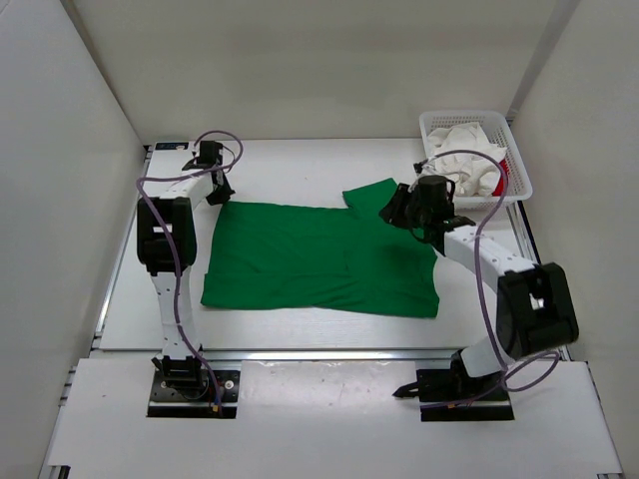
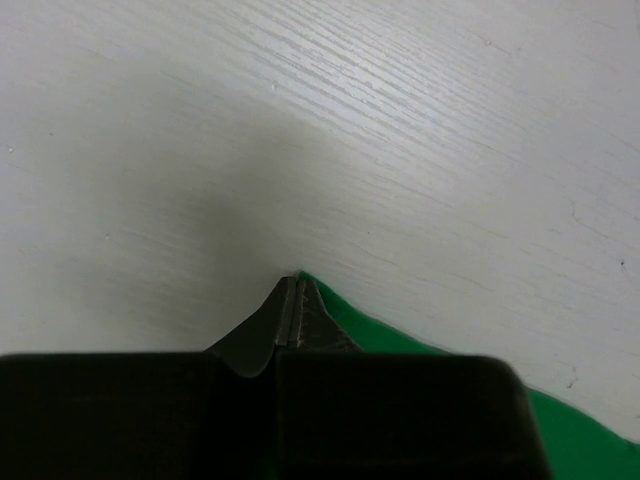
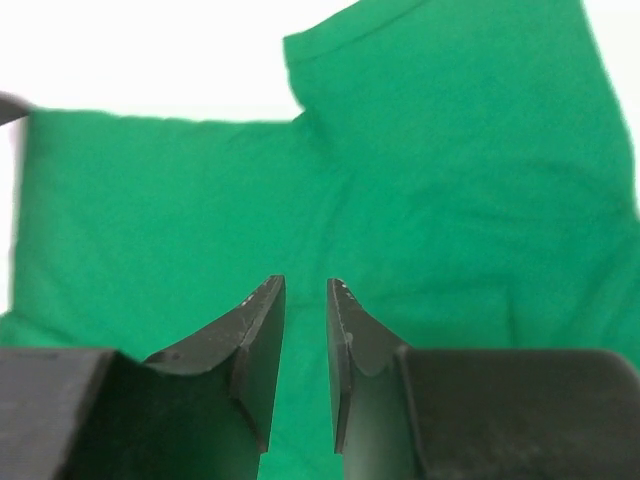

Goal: Fold and stack the t-shirts
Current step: Grap the side of the flattened tshirt furthest away from the robot with both arms

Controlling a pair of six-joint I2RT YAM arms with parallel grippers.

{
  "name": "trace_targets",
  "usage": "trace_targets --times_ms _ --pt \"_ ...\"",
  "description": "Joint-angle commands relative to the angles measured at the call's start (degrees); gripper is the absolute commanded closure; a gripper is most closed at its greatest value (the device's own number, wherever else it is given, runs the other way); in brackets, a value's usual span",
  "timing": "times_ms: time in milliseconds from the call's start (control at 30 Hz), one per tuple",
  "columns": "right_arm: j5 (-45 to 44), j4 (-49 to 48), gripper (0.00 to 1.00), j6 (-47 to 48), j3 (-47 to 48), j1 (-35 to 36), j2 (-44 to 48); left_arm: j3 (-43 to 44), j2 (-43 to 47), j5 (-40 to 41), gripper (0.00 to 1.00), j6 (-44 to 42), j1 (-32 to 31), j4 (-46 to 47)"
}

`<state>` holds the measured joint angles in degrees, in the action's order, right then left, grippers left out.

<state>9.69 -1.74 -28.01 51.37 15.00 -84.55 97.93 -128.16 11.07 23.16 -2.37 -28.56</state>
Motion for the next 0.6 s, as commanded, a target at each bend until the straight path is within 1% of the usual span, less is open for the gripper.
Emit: trace_targets --times_ms 0,67,133,267,300,333,400,467,567 --pt "-2.31 -1.09 0.78 3.21 7.39 -2.43 -6.84 -4.05 5.71 -1.05 1.0 0.92 0.78 1.83" --pt "-3.45 0.68 0.8 3.92 11.88 -3.75 -13.67 -7.03 7.47 -1.57 1.0 1.45 0.87 4.55" --pt "-5.29 3.39 0.79 4.98 15.93 -4.19 -17.64 -9.32 9.15 -1.93 1.0 1.89 0.61 5.87" --pt "-9.16 5.68 0.78 7.88 25.34 -4.37 -26.08 -11.09 12.57 -3.07 1.0 2.86 0.44 7.81" --pt "-9.6 7.61 0.78 8.4 28.83 -4.46 -27.49 -11.44 13.02 -2.81 1.0 3.03 -0.17 7.64" --pt "-11.69 9.8 0.78 9.28 33.48 -4.28 -30.47 -11.71 13.54 -2.81 1.0 3.03 -0.26 7.9" --pt "-13.12 13.84 0.78 10.69 39.55 -4.19 -36.44 -11.89 14.69 -2.55 1.0 3.21 -0.71 8.26" --pt "-15.13 17.19 0.79 11.13 44.06 -4.28 -39.7 -12.06 14.87 -2.37 1.0 3.12 -1.06 8.43" --pt "-14.97 19.84 0.77 11.05 49.16 -4.98 -43.31 -12.94 15.31 -3.6 1.0 3.82 -0.79 9.13"
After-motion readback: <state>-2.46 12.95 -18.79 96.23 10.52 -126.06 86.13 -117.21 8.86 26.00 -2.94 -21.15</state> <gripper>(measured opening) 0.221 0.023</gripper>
